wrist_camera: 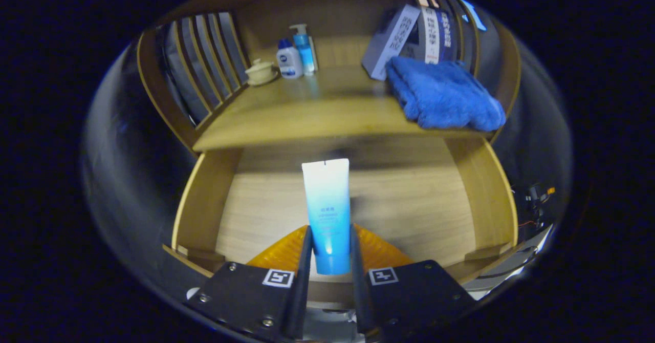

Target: Pull open the drawer, take out the items inside it, and place them on the countertop above the cabinet.

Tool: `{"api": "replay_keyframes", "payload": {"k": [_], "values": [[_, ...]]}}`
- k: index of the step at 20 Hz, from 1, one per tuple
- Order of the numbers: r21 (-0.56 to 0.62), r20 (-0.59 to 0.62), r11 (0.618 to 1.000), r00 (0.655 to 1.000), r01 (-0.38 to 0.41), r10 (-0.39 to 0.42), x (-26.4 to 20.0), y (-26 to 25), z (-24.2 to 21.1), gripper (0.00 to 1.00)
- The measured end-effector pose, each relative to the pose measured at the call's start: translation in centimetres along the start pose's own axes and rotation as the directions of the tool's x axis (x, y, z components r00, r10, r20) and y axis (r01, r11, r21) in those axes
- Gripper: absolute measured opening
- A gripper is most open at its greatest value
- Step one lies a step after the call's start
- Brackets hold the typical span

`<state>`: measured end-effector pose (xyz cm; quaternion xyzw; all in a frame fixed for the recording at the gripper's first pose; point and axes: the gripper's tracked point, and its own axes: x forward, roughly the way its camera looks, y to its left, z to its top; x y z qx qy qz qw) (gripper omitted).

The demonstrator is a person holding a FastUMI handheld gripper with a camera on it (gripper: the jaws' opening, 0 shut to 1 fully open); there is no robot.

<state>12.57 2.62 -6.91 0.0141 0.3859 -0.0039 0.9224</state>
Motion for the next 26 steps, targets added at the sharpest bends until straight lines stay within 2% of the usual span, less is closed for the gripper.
{"api": "replay_keyframes", "payload": {"k": [5,9,11,14,17,26], "values": [[0.054,0.127,0.998,0.992,0.020,-0.027,-0.9,-0.1,6.7,0.39],[0.117,0.245,0.992,0.969,-0.053,0.023,1.0,1.7,12.4,0.39],[0.130,0.294,0.990,0.956,-0.062,0.021,2.4,2.0,14.3,0.39],[0.113,0.336,0.992,0.942,-0.048,0.007,5.4,2.1,15.8,0.39],[0.096,0.346,0.995,0.937,0.012,-0.045,8.4,1.2,15.9,0.39],[0.116,0.325,0.993,0.944,0.019,-0.056,13.3,1.0,15.5,0.39]]}}
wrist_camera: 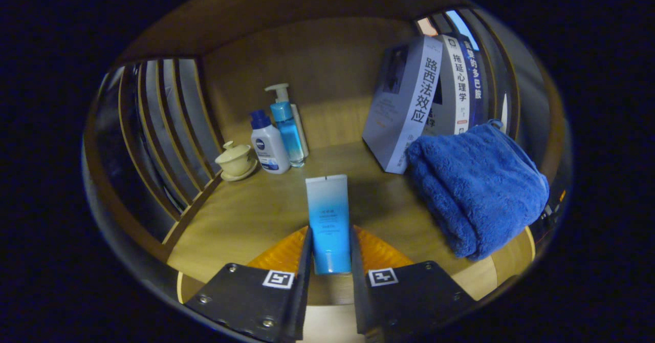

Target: Pull open the drawer, take out the items inside it, and place them on the countertop above the cabinet.

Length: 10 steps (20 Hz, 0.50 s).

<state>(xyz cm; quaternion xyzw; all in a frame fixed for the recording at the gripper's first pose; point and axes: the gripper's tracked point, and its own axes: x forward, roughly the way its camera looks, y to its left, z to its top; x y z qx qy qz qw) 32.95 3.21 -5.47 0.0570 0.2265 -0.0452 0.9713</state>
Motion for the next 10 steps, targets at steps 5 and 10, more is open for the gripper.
{"api": "replay_keyframes", "payload": {"k": [5,10], "values": [[-0.011,0.062,0.999,0.998,0.030,-0.030,-1.4,-0.5,0.9,0.58],[-0.036,0.152,0.998,0.987,0.052,-0.046,-6.6,-1.6,2.9,1.00]]}}
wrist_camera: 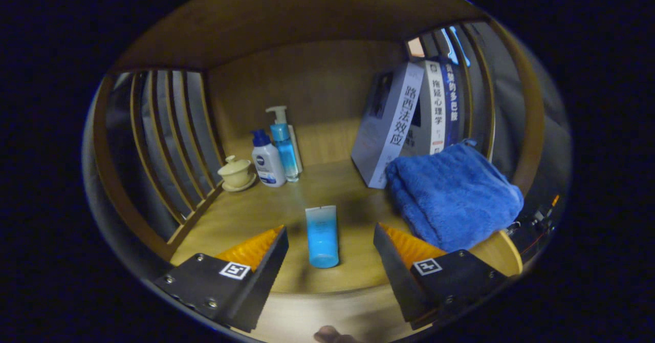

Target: Pull open the drawer, take out the items inside it, and place them on the countertop above the cabinet.

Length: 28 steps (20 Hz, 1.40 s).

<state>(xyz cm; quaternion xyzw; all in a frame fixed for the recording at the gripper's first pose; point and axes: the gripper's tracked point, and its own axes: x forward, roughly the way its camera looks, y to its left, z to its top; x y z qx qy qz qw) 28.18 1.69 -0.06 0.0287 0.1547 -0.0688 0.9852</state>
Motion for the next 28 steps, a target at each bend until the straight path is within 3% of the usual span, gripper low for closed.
{"api": "replay_keyframes", "payload": {"k": [6,12,16,19,22,25,28], "values": [[-0.031,0.147,0.999,0.989,-0.007,0.011,-9.5,-2.0,2.6,0.99],[-0.018,0.144,0.997,0.987,-0.071,0.073,-17.9,-2.8,-0.8,0.99],[-0.036,0.149,0.997,0.986,-0.070,0.075,-22.4,-3.6,-4.8,1.00],[-0.088,0.155,0.995,0.987,-0.039,0.052,-24.8,-4.4,-8.4,1.00],[-0.086,0.140,0.994,0.987,-0.069,0.080,-26.1,-3.5,-12.1,1.00],[-0.081,0.148,0.997,0.989,-0.005,0.017,-26.5,-4.9,-14.8,0.99],[-0.061,0.144,0.998,0.989,-0.022,0.031,-25.5,-4.0,-17.5,0.99]]}}
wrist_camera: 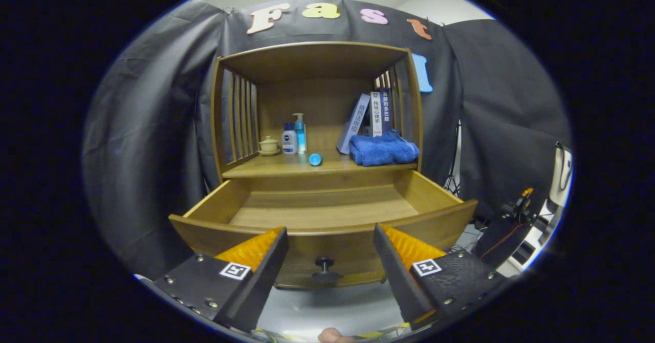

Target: Pull open the drawer, take out the items inside it, and place them on the countertop above the cabinet.

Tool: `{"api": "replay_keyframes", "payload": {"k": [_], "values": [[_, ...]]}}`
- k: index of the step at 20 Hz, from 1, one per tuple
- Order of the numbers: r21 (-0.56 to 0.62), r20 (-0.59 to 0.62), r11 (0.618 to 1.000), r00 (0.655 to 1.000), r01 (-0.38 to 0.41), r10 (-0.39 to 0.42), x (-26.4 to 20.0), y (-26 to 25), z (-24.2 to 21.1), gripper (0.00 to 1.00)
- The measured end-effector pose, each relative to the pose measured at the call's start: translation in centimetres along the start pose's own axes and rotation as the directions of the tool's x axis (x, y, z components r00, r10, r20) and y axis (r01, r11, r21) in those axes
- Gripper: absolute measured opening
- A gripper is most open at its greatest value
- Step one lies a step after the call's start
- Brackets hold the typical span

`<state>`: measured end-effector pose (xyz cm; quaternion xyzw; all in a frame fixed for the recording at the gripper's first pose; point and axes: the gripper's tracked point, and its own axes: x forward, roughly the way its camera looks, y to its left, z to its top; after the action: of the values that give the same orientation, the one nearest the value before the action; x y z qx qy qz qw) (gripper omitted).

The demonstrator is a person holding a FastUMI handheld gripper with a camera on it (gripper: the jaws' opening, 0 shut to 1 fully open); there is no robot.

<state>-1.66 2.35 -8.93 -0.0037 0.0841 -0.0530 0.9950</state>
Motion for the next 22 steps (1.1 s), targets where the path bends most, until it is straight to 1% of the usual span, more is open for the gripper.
{"api": "replay_keyframes", "payload": {"k": [4,7,11,12,15,19,22], "values": [[0.025,-0.047,1.000,0.999,0.006,-0.005,1.6,0.3,-4.5,0.99],[0.035,-0.070,0.999,0.998,0.008,-0.005,2.9,0.2,-6.4,0.99],[0.073,-0.089,0.997,0.996,0.003,0.003,4.9,0.2,-7.3,0.99],[0.081,-0.103,0.997,0.994,-0.015,0.023,5.1,0.4,-7.6,1.00],[0.071,-0.060,0.997,0.997,-0.044,0.048,5.2,0.6,-7.4,0.99],[0.045,-0.001,0.998,0.999,-0.045,0.045,5.6,0.5,-7.1,0.99],[0.048,0.016,0.998,0.999,-0.045,0.044,6.5,0.6,-6.7,0.99]]}}
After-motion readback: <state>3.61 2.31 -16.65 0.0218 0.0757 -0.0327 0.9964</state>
